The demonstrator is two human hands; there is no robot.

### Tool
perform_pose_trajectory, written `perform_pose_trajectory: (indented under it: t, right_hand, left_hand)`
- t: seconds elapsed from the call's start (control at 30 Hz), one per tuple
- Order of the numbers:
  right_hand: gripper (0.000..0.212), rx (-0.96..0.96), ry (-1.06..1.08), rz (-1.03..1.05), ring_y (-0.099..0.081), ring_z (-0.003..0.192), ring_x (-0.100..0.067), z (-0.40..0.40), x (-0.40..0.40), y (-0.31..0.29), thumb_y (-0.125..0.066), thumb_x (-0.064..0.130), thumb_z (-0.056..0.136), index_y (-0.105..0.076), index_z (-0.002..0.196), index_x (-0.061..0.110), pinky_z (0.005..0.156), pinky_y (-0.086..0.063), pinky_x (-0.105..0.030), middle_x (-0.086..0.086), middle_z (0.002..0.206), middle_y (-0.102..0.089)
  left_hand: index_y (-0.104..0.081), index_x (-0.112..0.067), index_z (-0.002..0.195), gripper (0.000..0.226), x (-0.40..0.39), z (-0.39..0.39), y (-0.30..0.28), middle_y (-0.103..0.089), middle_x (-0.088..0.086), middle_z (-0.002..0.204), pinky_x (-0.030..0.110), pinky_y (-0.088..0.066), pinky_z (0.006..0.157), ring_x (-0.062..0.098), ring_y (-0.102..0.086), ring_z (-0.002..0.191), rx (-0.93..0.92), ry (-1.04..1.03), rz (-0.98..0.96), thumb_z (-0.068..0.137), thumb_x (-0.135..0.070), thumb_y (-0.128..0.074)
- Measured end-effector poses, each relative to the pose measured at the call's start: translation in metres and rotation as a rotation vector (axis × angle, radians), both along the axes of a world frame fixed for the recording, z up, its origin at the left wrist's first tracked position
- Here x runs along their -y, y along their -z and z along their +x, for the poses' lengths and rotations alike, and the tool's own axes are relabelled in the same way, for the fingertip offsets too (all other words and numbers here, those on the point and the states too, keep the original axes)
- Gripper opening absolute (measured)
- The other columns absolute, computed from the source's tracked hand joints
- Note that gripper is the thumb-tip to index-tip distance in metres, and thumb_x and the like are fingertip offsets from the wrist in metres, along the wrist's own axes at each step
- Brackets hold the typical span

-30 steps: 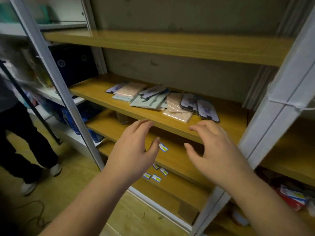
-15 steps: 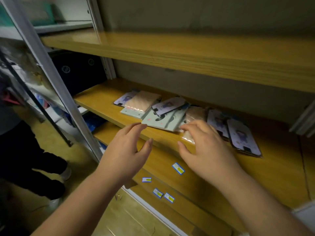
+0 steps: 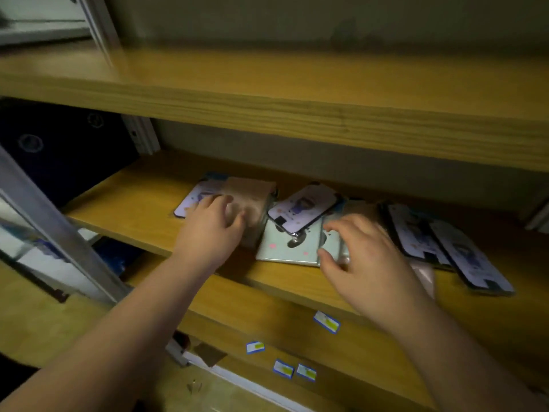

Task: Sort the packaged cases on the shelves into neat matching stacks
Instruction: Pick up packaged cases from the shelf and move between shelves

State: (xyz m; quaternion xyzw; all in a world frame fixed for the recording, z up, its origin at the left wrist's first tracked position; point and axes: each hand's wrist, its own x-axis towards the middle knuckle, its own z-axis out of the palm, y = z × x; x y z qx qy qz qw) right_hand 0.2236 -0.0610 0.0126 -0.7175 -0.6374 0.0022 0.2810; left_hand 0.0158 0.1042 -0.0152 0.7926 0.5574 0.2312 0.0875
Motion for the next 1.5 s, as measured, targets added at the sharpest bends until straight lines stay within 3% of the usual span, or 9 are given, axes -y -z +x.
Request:
perform_pose_trajectory:
  t: [0.23, 0.47, 0.67, 0.8, 0.93, 1.03, 1.17, 1.37, 1.5]
  right_hand:
    - [0.035, -0.02, 0.061, -0.003, -0.052, 0.11, -0.017, -0.026, -0.02, 0.009, -0.066, 0.033, 0.086, -0.061, 0.119, 0.021, 0.091, -0.043, -0.032, 0.005, 0.115, -0.057]
    - [0.038, -0.054, 0.195, -0.031, -0.051, 0.111, -0.016, -0.025, -0.026, 0.015, -0.063, 0.037, 0.088, -0.061, 0.123, 0.024, 0.091, -0.044, -0.033, 0.005, 0.117, -0.059]
    - [0.033, -0.127, 0.355, -0.045, -0.059, 0.093, -0.021, -0.02, -0.038, 0.015, -0.062, 0.042, 0.084, -0.062, 0.112, 0.025, 0.073, -0.045, -0.033, 0.002, 0.1, -0.063]
    - [0.049, -0.101, 0.478, -0.143, -0.061, 0.093, -0.028, -0.015, -0.065, 0.008, -0.056, 0.06, 0.082, -0.058, 0.113, 0.023, 0.067, -0.04, -0.031, -0.003, 0.1, -0.064]
    - [0.074, 0.063, 0.477, -0.282, -0.056, 0.113, -0.033, -0.022, -0.098, 0.007, -0.05, 0.07, 0.085, -0.053, 0.133, 0.014, 0.084, -0.044, -0.034, -0.016, 0.128, -0.058]
    - [0.1, -0.089, 0.457, -0.463, -0.048, 0.129, -0.031, -0.024, -0.12, 0.009, -0.05, 0.078, 0.077, -0.032, 0.149, 0.009, 0.101, -0.044, -0.04, -0.015, 0.148, -0.046]
    - [0.124, 0.044, 0.451, -0.547, -0.025, 0.144, -0.038, -0.025, -0.128, 0.004, -0.072, 0.063, 0.074, 0.003, 0.155, 0.006, 0.11, -0.034, -0.049, -0.019, 0.162, -0.015]
    - [0.077, -0.446, 0.45, -0.342, -0.062, 0.111, -0.029, -0.001, -0.127, -0.001, -0.078, 0.039, 0.079, -0.045, 0.14, 0.005, 0.083, -0.053, -0.034, -0.015, 0.129, -0.061]
    - [0.051, -0.516, 0.385, -0.27, -0.067, 0.103, -0.029, 0.006, -0.119, -0.006, -0.084, 0.026, 0.075, -0.065, 0.118, 0.006, 0.087, -0.056, -0.042, -0.012, 0.117, -0.067]
  left_hand:
    - [-0.054, -0.018, 0.135, 0.081, -0.077, -0.004, 0.01, -0.06, 0.018, 0.133, 0.044, -0.043, 0.094, 0.039, -0.054, 0.119, -0.288, -0.05, -0.141, 0.085, -0.078, -0.036]
    - [-0.06, -0.014, 0.124, 0.072, -0.097, -0.014, 0.002, -0.068, 0.015, 0.117, 0.039, -0.051, 0.08, 0.038, -0.064, 0.108, 0.078, 0.011, -0.188, 0.073, -0.06, -0.079]
    - [-0.065, -0.01, 0.118, 0.047, -0.083, -0.026, -0.002, -0.074, 0.015, 0.106, 0.054, -0.061, 0.081, 0.037, -0.072, 0.096, 0.736, 0.05, -0.463, 0.078, -0.025, -0.081]
    - [-0.059, -0.016, 0.122, 0.032, -0.058, -0.034, 0.0, -0.072, 0.004, 0.103, 0.025, -0.058, 0.054, 0.008, -0.075, 0.078, 0.925, 0.086, -0.523, 0.093, -0.023, -0.072]
    - [-0.062, -0.025, 0.117, 0.022, -0.03, -0.041, 0.0, -0.073, 0.007, 0.11, 0.046, -0.059, 0.083, 0.025, -0.074, 0.098, 0.982, 0.133, -0.579, 0.095, -0.026, -0.068]
    - [-0.063, -0.026, 0.112, 0.015, -0.015, -0.039, -0.005, -0.077, 0.001, 0.099, 0.034, -0.061, 0.07, 0.02, -0.076, 0.091, 1.042, 0.182, -0.548, 0.097, -0.021, -0.065]
    - [-0.062, -0.025, 0.116, 0.021, -0.005, -0.037, -0.01, -0.077, -0.003, 0.1, 0.034, -0.061, 0.071, 0.017, -0.076, 0.092, 1.095, 0.171, -0.532, 0.097, -0.017, -0.064]
    - [-0.063, -0.024, 0.115, 0.02, -0.002, -0.038, -0.006, -0.078, -0.003, 0.098, 0.028, -0.061, 0.064, 0.018, -0.077, 0.089, 1.149, 0.193, -0.573, 0.096, -0.017, -0.065]
    - [-0.063, -0.02, 0.119, 0.023, -0.002, -0.035, -0.005, -0.078, 0.001, 0.101, 0.029, -0.061, 0.065, 0.021, -0.077, 0.091, 1.177, 0.21, -0.613, 0.096, -0.015, -0.064]
